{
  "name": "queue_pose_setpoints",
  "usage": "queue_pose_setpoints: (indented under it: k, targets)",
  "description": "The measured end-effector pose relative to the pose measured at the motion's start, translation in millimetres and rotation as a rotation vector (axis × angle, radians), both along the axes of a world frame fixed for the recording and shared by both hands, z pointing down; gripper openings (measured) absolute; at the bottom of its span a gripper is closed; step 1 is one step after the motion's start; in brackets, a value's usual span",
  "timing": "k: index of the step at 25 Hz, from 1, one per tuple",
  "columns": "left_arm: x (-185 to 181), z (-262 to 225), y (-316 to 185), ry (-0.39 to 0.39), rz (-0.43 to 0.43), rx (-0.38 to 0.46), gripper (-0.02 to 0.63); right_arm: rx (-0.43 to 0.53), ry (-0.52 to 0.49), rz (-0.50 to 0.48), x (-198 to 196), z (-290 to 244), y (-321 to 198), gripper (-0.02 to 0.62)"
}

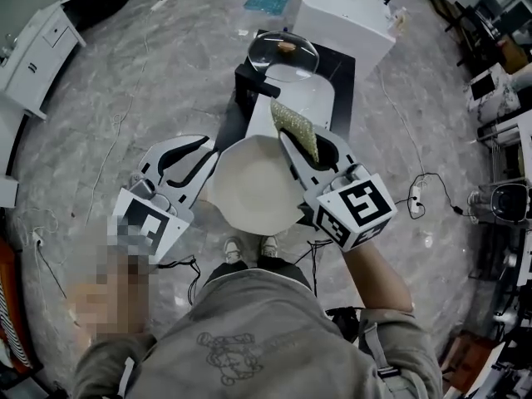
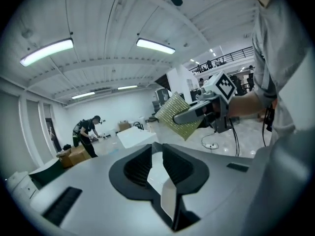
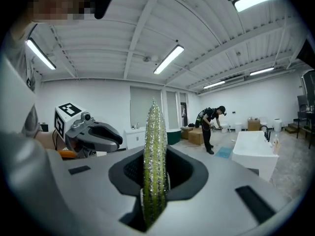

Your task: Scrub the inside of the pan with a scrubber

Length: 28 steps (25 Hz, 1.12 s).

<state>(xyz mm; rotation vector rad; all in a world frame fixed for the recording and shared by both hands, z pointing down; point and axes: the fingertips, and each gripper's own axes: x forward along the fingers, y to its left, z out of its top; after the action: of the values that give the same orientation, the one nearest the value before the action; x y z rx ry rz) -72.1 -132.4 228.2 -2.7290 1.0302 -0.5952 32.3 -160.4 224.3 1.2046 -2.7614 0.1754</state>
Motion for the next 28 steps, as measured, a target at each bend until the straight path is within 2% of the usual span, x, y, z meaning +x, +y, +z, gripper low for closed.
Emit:
queue_pose_setpoints:
  k: [5,8,16,20,23,28]
  targets:
    - [-1.9,-38.4,-4.4,0.012,-0.102,0.135,0.057,0.132,-0.036,0.037,10.1,-47.8,16.3,0.074]
    - [-0.4,-51.6,-1.4,0.061,-0.133,0.174,0.041,0.203,-0.043,0.071,17.2,-69.9,27.6,0.074]
    - [6.1,-76.6,14.2,0.119,-0.174,0.268,0.031,0.279,-0.084,0.124,33.5,-90.2,50.0,0.074]
    - [12.3,-74.5,20.7,0.15,-0.174,0.283,0.029,0.289,-0.072,0.132,36.5,-82.6,58.6,0.074]
    - [17.8,-65.1,25.4,0.144,-0.176,0.28,0.029,0.274,-0.072,0.139,39.5,-73.7,62.8,0.074]
    - [33.5,-41.7,33.5,0.154,-0.162,0.224,0.029,0.226,-0.061,0.145,43.2,-52.0,66.0,0.074]
